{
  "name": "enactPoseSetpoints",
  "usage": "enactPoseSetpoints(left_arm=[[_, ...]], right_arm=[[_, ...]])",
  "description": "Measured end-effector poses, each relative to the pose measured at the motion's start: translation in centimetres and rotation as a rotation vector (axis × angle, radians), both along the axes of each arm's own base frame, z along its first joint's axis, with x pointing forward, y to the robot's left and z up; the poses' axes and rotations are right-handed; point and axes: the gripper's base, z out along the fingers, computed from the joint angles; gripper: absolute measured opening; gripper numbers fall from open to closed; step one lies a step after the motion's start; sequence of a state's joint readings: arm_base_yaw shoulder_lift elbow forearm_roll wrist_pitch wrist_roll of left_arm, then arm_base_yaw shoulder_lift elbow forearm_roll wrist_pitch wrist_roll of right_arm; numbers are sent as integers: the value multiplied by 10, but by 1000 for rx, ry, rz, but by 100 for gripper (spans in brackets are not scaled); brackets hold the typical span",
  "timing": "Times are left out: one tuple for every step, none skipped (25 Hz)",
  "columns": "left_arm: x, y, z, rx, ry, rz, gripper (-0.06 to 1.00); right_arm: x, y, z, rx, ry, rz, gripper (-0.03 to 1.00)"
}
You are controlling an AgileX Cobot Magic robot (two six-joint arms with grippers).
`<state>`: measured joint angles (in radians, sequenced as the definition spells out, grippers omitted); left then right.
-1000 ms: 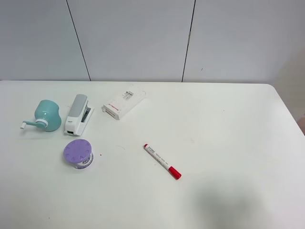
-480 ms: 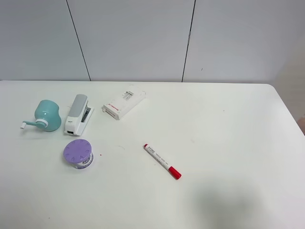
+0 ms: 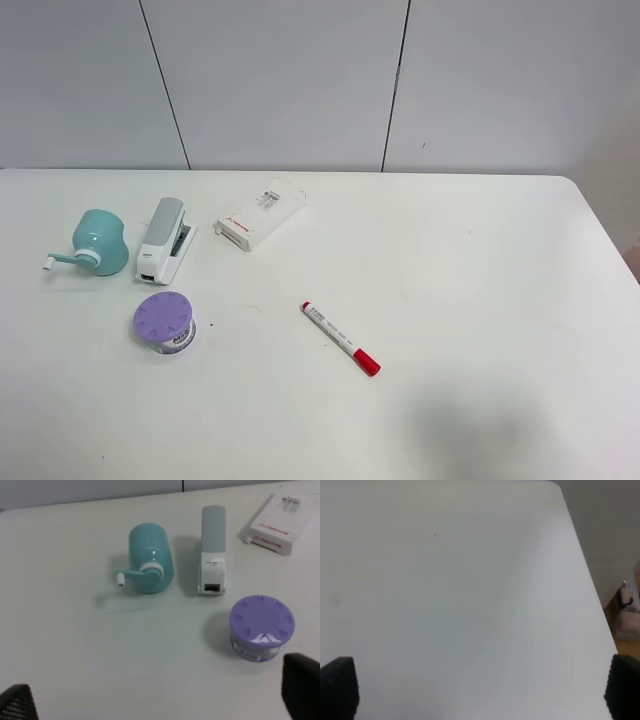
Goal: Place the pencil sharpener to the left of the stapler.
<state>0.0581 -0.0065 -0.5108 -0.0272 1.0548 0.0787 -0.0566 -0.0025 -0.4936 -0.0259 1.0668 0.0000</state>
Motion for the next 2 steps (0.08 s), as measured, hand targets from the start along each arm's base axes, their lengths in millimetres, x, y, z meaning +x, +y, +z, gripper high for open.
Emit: enactPoseSetpoints(left_arm=[[0,0,0,0,0,0,99],[0,0,0,0,0,0,99]], right_arm=[[0,0,0,0,0,0,99],[0,0,0,0,0,0,99]])
